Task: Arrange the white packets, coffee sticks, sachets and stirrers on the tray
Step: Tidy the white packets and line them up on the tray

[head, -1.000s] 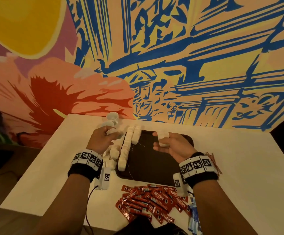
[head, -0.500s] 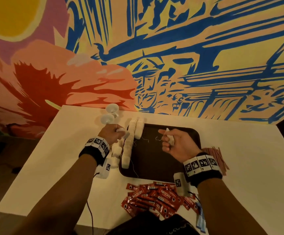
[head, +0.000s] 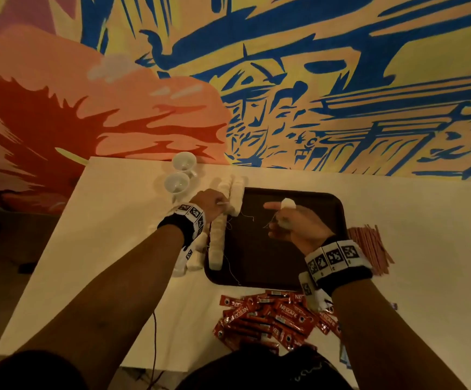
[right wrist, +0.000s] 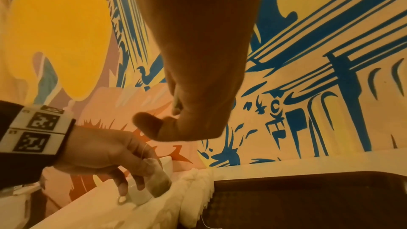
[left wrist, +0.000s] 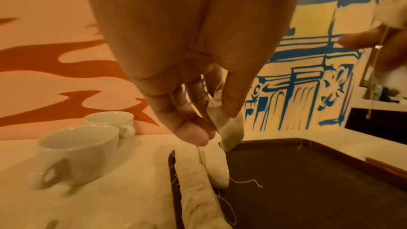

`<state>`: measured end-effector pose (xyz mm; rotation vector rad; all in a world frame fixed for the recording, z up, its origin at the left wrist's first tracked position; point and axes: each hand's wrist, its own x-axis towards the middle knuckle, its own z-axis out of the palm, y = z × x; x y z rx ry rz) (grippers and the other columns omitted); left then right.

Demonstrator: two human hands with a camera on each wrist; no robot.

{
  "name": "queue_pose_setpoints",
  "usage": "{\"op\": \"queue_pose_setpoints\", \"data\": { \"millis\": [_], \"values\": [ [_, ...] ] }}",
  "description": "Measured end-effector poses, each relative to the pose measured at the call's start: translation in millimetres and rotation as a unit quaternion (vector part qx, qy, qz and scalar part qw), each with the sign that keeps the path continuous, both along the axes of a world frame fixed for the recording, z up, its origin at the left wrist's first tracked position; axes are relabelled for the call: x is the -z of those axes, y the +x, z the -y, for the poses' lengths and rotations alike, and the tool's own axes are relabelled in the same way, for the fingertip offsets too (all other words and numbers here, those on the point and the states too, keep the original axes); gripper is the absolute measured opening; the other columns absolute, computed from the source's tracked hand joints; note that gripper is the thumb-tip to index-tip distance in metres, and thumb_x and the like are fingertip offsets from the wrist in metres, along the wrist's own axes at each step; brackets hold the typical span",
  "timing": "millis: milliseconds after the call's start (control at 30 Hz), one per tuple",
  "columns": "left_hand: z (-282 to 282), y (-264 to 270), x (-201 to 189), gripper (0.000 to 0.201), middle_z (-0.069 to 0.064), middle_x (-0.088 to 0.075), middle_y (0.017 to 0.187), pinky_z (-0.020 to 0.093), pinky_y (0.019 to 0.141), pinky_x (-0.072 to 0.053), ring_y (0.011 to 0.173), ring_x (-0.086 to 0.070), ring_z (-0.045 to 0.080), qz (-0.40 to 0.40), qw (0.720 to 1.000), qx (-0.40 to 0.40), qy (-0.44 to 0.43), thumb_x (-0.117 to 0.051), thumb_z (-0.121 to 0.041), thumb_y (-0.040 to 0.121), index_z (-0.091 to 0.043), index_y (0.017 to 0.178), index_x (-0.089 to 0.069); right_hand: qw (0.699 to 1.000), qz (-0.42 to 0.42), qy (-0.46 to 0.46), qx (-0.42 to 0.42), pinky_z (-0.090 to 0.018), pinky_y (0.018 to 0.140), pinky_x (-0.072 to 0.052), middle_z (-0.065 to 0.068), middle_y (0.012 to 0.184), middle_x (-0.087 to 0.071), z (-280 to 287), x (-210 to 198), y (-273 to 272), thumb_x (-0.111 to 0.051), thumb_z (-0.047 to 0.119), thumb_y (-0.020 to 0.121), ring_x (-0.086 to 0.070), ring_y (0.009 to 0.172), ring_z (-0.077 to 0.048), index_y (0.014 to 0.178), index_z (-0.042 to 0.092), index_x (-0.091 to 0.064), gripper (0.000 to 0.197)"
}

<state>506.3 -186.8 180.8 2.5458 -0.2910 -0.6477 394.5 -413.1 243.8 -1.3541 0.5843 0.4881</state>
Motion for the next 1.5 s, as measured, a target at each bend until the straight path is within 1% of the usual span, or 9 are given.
{"op": "queue_pose_setpoints", "data": {
  "millis": [100, 233, 333, 467, 667, 867, 1267, 1400, 1500],
  "values": [
    [11, 6, 17, 0.022, 0.001, -0.067, 0.119, 0.028, 0.088, -0.046, 0.11, -0.061, 0.024, -0.011, 0.999, 0.035, 0.015, -0.058, -0.03, 0.098, -0.021, 0.11, -0.075, 0.999, 0.011, -0.043, 0.017, -0.032, 0.076, -0.058, -0.012, 0.111, -0.057, -2, 7, 4, -0.055, 0.002, 0.098, -0.06, 0.102, -0.022, 0.121, 0.017, -0.067, 0.03],
    [20, 15, 37, 0.021, 0.005, -0.068, 0.121, 0.032, 0.091, -0.051, 0.11, -0.063, 0.028, -0.029, 0.997, 0.06, 0.036, -0.057, -0.027, 0.097, -0.029, 0.11, -0.074, 0.997, 0.025, -0.055, 0.042, -0.03, 0.081, -0.058, -0.014, 0.113, -0.061, -6, 16, 7, -0.058, -0.003, 0.098, -0.06, 0.101, -0.021, 0.117, 0.007, -0.065, 0.024],
    [26, 23, 46, 0.023, 0.005, -0.067, 0.122, 0.027, 0.087, -0.047, 0.11, -0.063, 0.028, -0.036, 0.994, 0.082, 0.06, -0.059, -0.028, 0.096, -0.027, 0.115, -0.072, 0.998, 0.016, -0.055, 0.038, -0.03, 0.085, -0.058, -0.015, 0.116, -0.064, -5, 24, 7, -0.057, -0.006, 0.097, -0.063, 0.102, -0.021, 0.127, 0.0, -0.063, 0.031],
    [28, 36, 57, 0.024, 0.007, -0.067, 0.123, 0.025, 0.085, -0.045, 0.109, -0.063, 0.028, -0.028, 0.99, 0.107, 0.086, -0.066, -0.028, 0.093, -0.026, 0.116, -0.072, 0.998, -0.002, -0.05, 0.038, -0.031, 0.087, -0.058, -0.01, 0.121, -0.063, -7, 30, 7, -0.057, -0.003, 0.098, -0.065, 0.108, -0.023, 0.132, 0.002, -0.059, 0.034],
    [36, 52, 61, 0.027, 0.006, -0.067, 0.119, 0.029, 0.086, -0.051, 0.106, -0.064, 0.026, -0.023, 0.991, 0.094, 0.097, -0.065, -0.009, 0.089, -0.022, 0.111, -0.074, 0.997, -0.003, -0.071, 0.015, -0.033, 0.087, -0.058, -0.003, 0.123, -0.064, -7, 35, 9, -0.064, 0.003, 0.096, -0.065, 0.112, -0.021, 0.129, 0.016, -0.06, 0.035],
    [36, 61, 70, 0.023, 0.008, -0.065, 0.12, 0.03, 0.086, -0.049, 0.109, -0.062, 0.031, -0.004, 0.993, 0.06, 0.099, -0.068, -0.011, 0.085, -0.023, 0.104, -0.074, 0.993, -0.008, -0.113, 0.009, -0.029, 0.083, -0.055, -0.002, 0.123, -0.067, -4, 43, 13, -0.071, 0.006, 0.091, -0.065, 0.112, -0.019, 0.121, 0.018, -0.065, 0.033],
    [30, 70, 81, 0.022, 0.001, -0.062, 0.119, 0.032, 0.087, -0.049, 0.108, -0.06, 0.026, -0.013, 0.993, 0.052, 0.107, -0.069, -0.018, 0.082, -0.036, 0.095, -0.068, 0.993, 0.0, -0.114, -0.009, -0.032, 0.091, -0.057, -0.003, 0.121, -0.067, -11, 51, 17, -0.069, 0.002, 0.091, -0.066, 0.11, -0.019, 0.109, 0.021, -0.065, 0.027],
    [27, 69, 68, 0.02, 0.0, -0.065, 0.116, 0.031, 0.09, -0.051, 0.107, -0.061, 0.023, -0.019, 0.997, 0.036, 0.069, -0.067, -0.019, 0.084, -0.038, 0.087, -0.066, 0.991, -0.002, -0.13, -0.02, -0.033, 0.094, -0.057, -0.001, 0.118, -0.068, -16, 51, 20, -0.07, 0.003, 0.091, -0.067, 0.109, -0.018, 0.11, 0.021, -0.067, 0.026],
    [27, 60, 41, 0.009, -0.006, -0.07, 0.103, 0.026, 0.084, -0.048, 0.102, -0.064, 0.014, -0.038, 0.998, 0.024, -0.048, -0.069, -0.029, 0.091, -0.026, 0.098, -0.074, 0.989, -0.008, -0.143, -0.025, -0.035, 0.096, -0.057, 0.0, 0.118, -0.067, -18, 52, 22, -0.071, 0.004, 0.091, -0.066, 0.106, -0.015, 0.114, 0.018, -0.068, 0.028]
  ]
}}
